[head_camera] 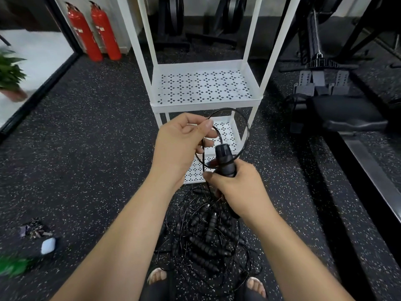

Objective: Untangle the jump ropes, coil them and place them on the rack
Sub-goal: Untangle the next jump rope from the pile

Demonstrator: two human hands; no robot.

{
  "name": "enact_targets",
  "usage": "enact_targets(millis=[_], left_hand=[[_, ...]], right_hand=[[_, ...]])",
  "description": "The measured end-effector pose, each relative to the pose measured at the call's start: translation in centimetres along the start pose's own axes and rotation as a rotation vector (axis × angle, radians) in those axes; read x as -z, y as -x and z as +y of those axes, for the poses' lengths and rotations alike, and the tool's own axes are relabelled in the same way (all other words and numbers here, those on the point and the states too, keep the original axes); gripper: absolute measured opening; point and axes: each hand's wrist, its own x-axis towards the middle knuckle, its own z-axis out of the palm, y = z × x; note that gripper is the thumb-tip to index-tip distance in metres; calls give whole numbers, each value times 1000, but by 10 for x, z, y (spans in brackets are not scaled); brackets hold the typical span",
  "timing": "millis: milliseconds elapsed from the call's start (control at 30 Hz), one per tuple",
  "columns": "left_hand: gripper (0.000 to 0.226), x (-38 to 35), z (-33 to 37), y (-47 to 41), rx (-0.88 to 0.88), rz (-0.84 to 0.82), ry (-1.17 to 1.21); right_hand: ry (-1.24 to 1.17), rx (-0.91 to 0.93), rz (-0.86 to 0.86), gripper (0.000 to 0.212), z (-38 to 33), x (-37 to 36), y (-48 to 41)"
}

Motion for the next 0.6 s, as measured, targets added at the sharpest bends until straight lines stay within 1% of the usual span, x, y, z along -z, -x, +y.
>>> enact_targets(millis=[67,167,233,333,400,467,500,533,600], left_hand=[[10,-4,0,1,2,-6,35],[10,-8,0,3,10,-13,100],[9,-10,-1,3,16,-8,141],[16,-10,-6,0,-16,50,174],[19,-9,-9,-2,-40,76,121],[15,-9,-13,1,-25,70,3],[14,-9,-16,4,1,33,-77],[16,-12,-20,7,40,-42,-167],[28,-19,-33,16,124,-287,-379]], right_hand=[[-9,0,4,20,-1,2,-1],[-95,-54,-8,19,-2,3,0],[-109,-65,-16,19,-3,2,2],[-188,-71,33,17,-7,4,3],[-254,-70,92,15,-12,11,2],[-330,-65,164,16,-17,20,1],[-383,-69,200,16,-20,24,0],[-442,-74,231,16,-21,29,-2],[-538,-77,283,16,-25,39,-5]])
